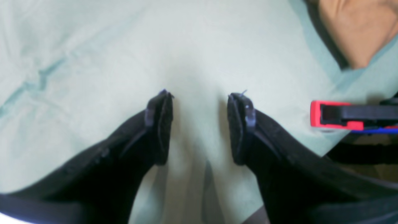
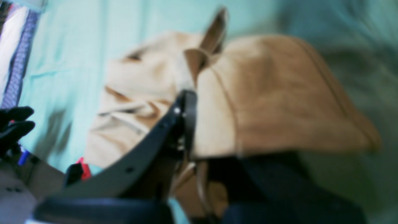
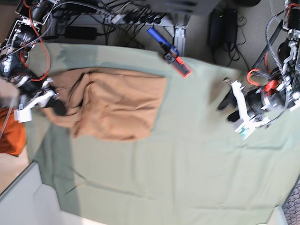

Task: Fold the T-shirt properly
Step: 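Lift the shirt edge with the right gripper and fold it over the bundle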

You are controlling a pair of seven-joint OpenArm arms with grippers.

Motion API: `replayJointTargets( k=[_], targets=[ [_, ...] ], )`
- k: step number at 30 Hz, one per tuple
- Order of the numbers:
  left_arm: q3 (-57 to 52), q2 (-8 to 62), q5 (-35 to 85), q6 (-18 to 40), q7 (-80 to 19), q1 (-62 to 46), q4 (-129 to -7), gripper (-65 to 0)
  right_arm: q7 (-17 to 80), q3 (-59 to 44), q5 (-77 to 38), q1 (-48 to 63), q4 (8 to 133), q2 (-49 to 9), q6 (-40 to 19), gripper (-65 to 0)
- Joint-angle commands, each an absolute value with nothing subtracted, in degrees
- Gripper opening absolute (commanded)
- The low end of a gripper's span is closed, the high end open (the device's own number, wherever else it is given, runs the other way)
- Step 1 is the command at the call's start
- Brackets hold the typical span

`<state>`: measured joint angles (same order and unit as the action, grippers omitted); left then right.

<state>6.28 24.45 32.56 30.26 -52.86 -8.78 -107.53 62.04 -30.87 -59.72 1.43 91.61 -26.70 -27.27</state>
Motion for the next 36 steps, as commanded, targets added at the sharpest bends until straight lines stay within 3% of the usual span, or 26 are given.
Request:
replayJointTargets(
  k=[1,11,19,25,33,36],
  targets=[
    [5.91,24.99,33.26,31.14,-52.18,-8.25,-108.57,-33.0,61.25,-30.41,-60.77,0.71,94.67,-27.27,-35.16,-65.0],
    [5.91,26.94,34.59,32.77,-52.14,-10.35,-108.57,-33.0,59.20,-11.27,-49.47,0.45,105.91,-25.02,-34.68,-65.0],
    [5.91,27.00,35.53,32.91,-52.16,-11.33,-108.57,-33.0,57.45,0.10,-42.28,0.32,106.06,-17.98,-34.26,-65.0],
    [5.91,27.00,38.96,35.70,-53.76,-11.33,-108.57,-33.0,56.51,3.88,-34.98,0.34,106.13,-12.64,-34.26,-65.0],
    [5.91,27.03,41.78,36.73,-54.13,-11.31,-108.57,-33.0,55.88,4.25,-33.47,0.36,106.13,-10.41,-34.28,-64.9],
    [5.91,27.03,41.80,36.73,-54.50,-11.31,-108.57,-33.0,55.68,4.25,-34.33,0.36,106.13,-10.26,-34.28,-41.4]
  ],
)
